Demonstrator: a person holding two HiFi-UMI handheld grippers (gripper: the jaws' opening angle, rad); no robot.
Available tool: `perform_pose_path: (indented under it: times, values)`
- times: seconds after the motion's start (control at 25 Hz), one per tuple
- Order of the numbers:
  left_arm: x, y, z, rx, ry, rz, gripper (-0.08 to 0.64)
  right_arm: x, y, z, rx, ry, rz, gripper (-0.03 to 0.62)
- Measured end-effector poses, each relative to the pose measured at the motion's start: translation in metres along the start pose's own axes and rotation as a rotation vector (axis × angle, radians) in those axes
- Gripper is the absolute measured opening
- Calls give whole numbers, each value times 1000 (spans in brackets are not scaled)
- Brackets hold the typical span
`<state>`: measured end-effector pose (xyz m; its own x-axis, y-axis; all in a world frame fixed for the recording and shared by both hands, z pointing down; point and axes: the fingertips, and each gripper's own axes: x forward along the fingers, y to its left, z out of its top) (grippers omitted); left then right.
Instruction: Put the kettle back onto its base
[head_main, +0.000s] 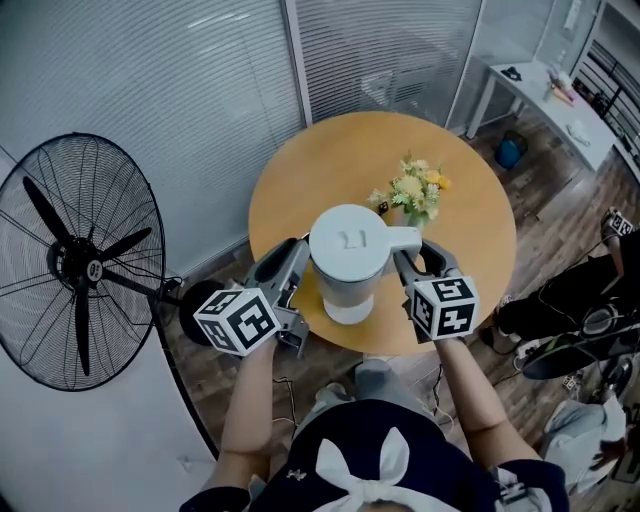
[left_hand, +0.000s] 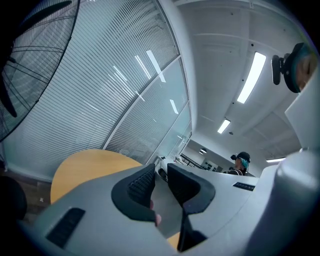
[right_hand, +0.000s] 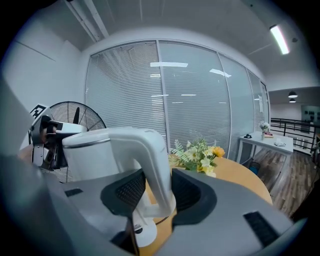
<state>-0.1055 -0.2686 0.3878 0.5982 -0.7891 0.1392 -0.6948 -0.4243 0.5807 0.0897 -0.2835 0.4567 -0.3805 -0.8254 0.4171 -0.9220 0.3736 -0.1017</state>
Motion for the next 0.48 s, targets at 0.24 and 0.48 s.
perform_pose_path:
  times: [0.24, 0.48]
  values:
    - [0, 2, -6, 2, 16, 7, 86, 2, 0, -7, 3, 14, 2, 167]
    - [2, 7, -12, -3, 35, 14, 84, 5, -1, -11, 6, 22, 0, 167]
